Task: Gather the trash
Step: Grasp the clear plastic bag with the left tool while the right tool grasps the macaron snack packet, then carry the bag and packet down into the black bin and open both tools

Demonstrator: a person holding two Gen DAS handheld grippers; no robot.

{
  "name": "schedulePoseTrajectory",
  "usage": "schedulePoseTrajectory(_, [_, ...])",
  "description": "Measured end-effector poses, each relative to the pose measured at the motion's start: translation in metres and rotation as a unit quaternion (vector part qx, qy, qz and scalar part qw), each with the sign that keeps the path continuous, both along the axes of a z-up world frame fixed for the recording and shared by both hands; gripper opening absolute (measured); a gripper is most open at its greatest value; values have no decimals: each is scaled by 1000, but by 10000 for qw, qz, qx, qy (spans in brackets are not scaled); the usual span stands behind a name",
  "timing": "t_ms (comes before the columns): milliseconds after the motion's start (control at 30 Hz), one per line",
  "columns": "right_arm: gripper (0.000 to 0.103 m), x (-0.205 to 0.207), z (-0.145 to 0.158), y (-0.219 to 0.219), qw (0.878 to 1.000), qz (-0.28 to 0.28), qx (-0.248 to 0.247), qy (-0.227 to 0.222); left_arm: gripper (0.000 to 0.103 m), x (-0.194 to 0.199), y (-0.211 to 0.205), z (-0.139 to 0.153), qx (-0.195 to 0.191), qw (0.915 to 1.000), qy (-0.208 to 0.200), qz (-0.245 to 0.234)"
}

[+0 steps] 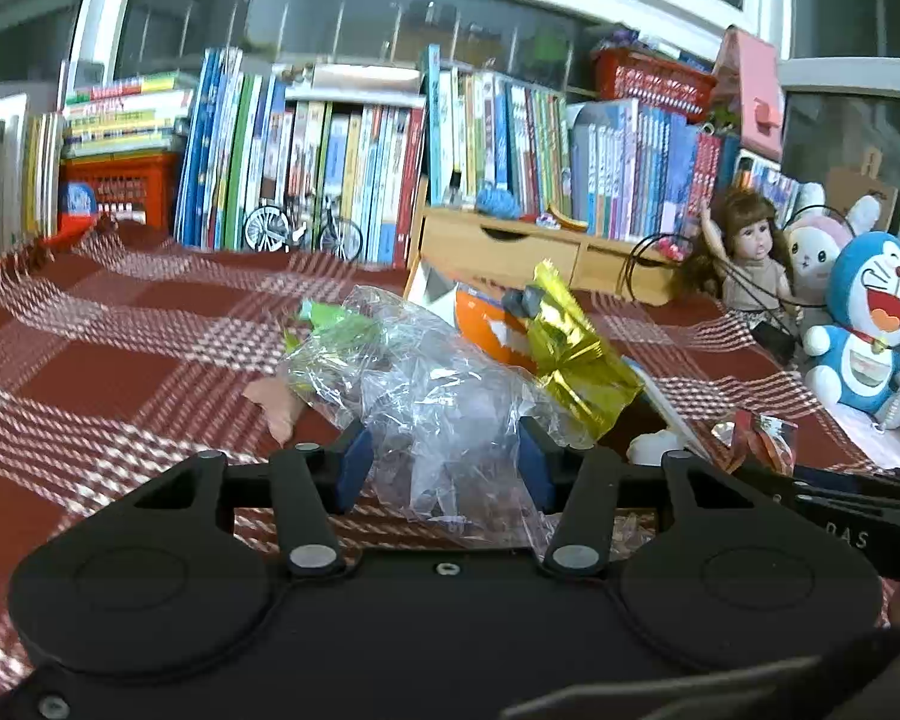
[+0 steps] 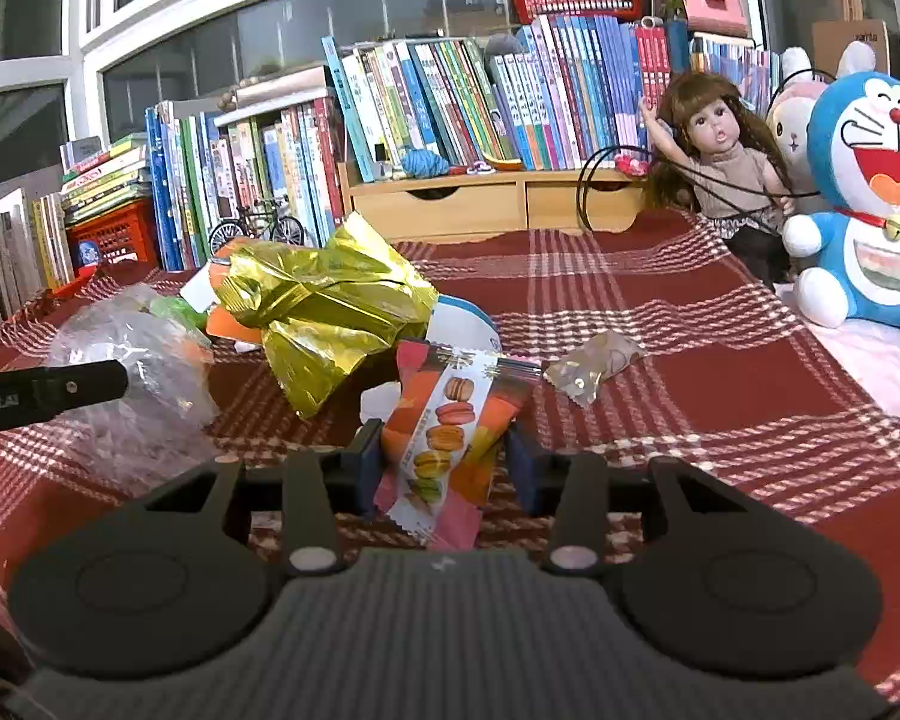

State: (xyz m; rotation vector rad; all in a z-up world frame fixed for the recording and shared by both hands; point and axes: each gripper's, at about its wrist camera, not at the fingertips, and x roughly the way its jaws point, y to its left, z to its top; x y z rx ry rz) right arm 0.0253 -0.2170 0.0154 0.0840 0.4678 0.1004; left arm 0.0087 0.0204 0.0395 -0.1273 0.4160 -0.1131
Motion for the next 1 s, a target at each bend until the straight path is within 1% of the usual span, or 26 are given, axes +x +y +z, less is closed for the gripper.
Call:
schedulePoseTrajectory(200, [48,-10,5,-1,9999,42,74,-57,48,-21,2,10,34,9999,-136,-59])
schedulePoseTrajectory(467, [48,-23,9,3,9998,148,26,-128,48,-43,3,17,107,9995,-278,-109])
schedulePoseTrajectory(633, [48,-33,12,7,9994,304,64,-171,48,-59,5,20,109,9991,-343,-218])
schedulePoseTrajectory(867, [48,-50,14,15,9983,526,-12,-249,49,-87,11,19,171,9985,-407,-333])
schedulePoseTrajectory(1000, [48,-60,15,17,9975,652,11,-264,48,-104,15,19,195,9977,-448,-475])
